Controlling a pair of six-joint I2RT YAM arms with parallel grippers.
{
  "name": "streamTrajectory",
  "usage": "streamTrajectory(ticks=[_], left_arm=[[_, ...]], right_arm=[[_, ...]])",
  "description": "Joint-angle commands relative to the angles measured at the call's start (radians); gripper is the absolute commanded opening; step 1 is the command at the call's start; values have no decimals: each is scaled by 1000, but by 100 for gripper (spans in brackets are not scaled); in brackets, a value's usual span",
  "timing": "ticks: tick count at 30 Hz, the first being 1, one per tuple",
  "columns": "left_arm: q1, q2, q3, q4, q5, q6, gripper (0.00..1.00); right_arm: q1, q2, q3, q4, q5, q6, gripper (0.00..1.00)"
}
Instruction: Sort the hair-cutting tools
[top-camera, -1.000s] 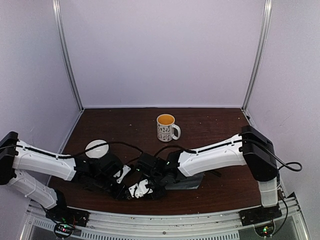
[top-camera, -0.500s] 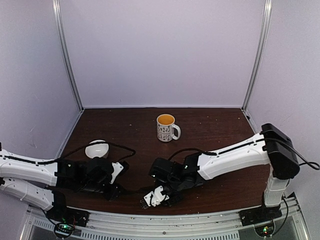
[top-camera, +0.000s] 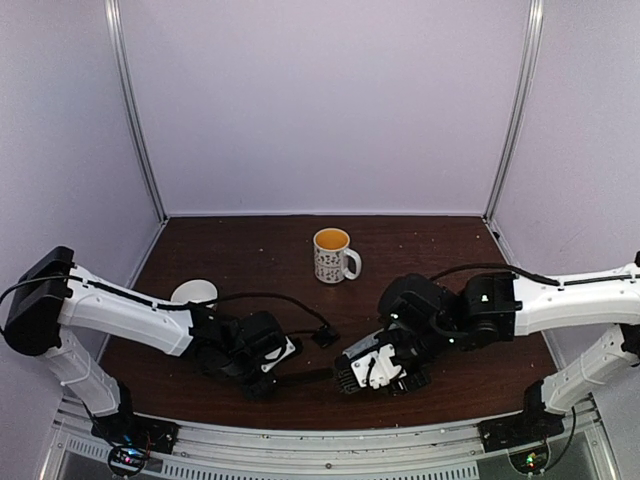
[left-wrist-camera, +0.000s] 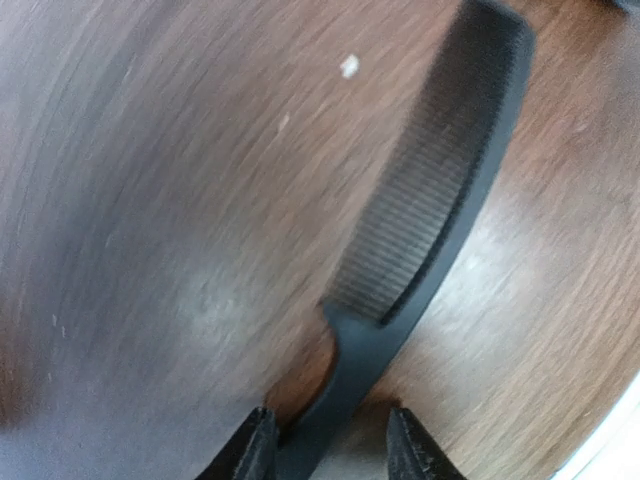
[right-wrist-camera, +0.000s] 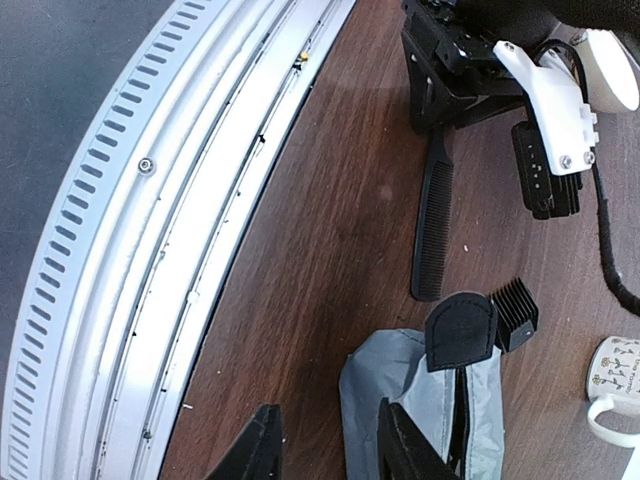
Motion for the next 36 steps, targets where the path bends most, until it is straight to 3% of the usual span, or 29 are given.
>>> streamTrajectory(ticks=[1, 12, 21, 29, 33, 36], left_arm=[[2, 82, 57, -70, 62, 42, 39], [2, 147, 75, -144, 145, 13, 13], [3, -31, 118, -200, 80, -14, 0], [6, -137, 136, -239, 79, -35, 0], [6, -94, 110, -281, 95, -66, 31], [6, -56, 89, -287, 118, -86, 38]], right_arm=[[-38, -65, -33, -2, 34, 38, 33], [-280, -202, -22, 3, -51, 69, 33], [-327, -184, -18, 27, -43, 79, 33], [-348, -158, -20, 30, -55, 83, 33], [-349, -147, -16, 23, -62, 83, 34], [-349, -142, -15, 21, -61, 82, 34]])
